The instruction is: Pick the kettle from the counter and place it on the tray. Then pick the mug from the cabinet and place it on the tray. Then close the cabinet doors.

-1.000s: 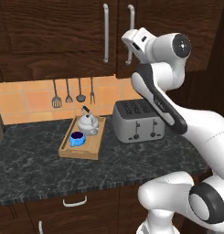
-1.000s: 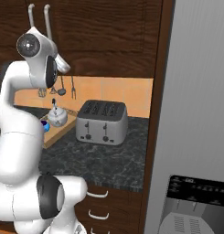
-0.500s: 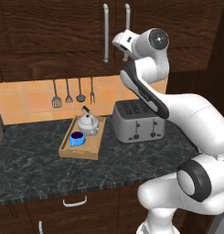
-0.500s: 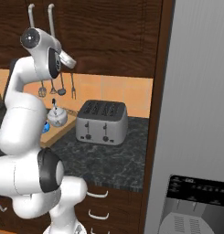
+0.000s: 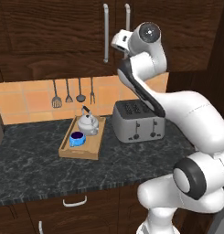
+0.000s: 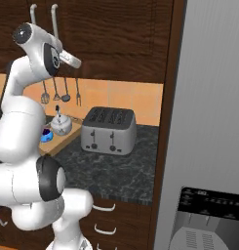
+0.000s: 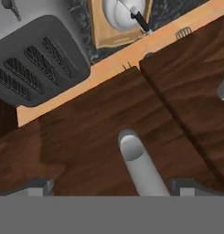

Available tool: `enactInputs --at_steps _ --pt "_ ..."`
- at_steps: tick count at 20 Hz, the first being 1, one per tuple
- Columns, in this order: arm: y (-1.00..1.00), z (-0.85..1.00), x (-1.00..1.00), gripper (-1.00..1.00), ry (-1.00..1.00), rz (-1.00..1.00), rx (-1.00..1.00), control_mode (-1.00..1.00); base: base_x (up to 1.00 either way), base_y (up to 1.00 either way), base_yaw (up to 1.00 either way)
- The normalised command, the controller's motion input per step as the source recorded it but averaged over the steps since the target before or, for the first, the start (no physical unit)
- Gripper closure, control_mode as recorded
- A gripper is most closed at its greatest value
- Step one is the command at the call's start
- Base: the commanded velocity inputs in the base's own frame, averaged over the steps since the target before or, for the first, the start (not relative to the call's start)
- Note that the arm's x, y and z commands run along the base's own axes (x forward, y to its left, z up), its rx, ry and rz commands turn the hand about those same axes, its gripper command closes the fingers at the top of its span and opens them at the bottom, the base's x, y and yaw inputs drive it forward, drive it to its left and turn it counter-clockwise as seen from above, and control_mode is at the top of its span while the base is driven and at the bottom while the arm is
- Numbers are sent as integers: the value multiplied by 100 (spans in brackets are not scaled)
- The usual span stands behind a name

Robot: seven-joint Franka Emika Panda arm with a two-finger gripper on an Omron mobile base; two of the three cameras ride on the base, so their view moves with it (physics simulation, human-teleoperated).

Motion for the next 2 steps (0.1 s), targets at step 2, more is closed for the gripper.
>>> enactInputs --at_steps 2 --pt "12 -47 71 -100 14 -8 -14 -100 0 0 0"
